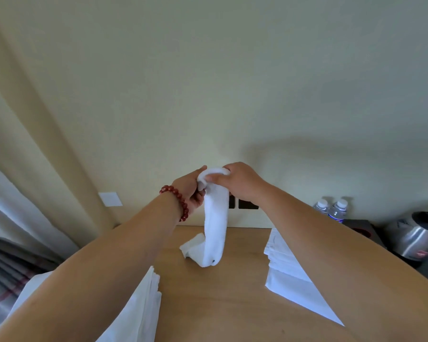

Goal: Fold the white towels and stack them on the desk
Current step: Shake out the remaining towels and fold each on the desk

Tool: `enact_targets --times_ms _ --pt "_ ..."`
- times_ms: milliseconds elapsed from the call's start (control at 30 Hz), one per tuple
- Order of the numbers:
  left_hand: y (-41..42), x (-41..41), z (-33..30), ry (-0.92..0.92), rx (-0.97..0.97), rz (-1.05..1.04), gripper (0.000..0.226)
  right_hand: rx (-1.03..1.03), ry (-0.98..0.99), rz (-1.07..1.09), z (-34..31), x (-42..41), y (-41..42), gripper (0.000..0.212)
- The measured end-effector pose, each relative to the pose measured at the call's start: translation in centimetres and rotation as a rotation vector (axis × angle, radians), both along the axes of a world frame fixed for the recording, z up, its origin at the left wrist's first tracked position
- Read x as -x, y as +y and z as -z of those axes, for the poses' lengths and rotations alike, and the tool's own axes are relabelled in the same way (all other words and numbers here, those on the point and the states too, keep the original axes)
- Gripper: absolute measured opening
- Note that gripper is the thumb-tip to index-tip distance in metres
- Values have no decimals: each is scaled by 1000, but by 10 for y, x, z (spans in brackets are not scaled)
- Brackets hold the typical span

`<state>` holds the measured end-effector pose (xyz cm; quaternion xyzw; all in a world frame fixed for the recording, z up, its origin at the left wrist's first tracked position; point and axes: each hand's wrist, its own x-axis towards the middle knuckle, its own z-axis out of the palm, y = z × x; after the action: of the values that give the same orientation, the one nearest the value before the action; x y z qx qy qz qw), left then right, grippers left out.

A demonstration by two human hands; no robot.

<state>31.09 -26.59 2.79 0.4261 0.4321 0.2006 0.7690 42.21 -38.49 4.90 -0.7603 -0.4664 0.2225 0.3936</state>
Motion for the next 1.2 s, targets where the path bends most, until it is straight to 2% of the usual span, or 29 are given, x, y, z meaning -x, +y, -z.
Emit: enact_targets --times_ms 33,133,167,300,433,533,633,700,800,900,1000,1033,1200 --pt "-2 0 -4 -24 21 7 11 -23 19 -1 -4 0 -1 48" --pt "-4 -2 -16 -96 30 -23 40 -102 173 14 -10 0 -1 35" --pt "-6 -2 -21 -101 4 -31 42 -125 233 25 -10 -1 -2 33" --pt "-10 -3 -23 -90 -178 39 35 -230 441 95 -12 -11 0 33" --pt "-22 3 -33 -169 -286 219 33 -267 403 193 -26 -16 -2 35" --pt "-29 4 -44 -238 -373 351 41 -273 347 249 -36 -18 -1 46" --pt "-37 4 -46 -205 -472 459 33 -275 360 269 -43 -18 -2 52" --pt "-39 3 -46 -212 -489 379 31 -269 375 267 -44 -17 -2 58" --pt "-38 -2 -51 -228 -431 258 34 -247 445 253 -45 -17 -3 82" --pt "-37 -5 -58 -113 -502 281 39 -239 470 171 -50 -18 -7 68" --pt "-34 -7 -61 -30 -575 254 37 -245 418 86 -54 -19 -13 30" --pt "-33 -7 -60 -31 -579 246 35 -253 426 84 -54 -20 -14 25" --pt "-29 -4 -61 -144 -570 313 25 -275 411 133 -54 -27 -15 30"
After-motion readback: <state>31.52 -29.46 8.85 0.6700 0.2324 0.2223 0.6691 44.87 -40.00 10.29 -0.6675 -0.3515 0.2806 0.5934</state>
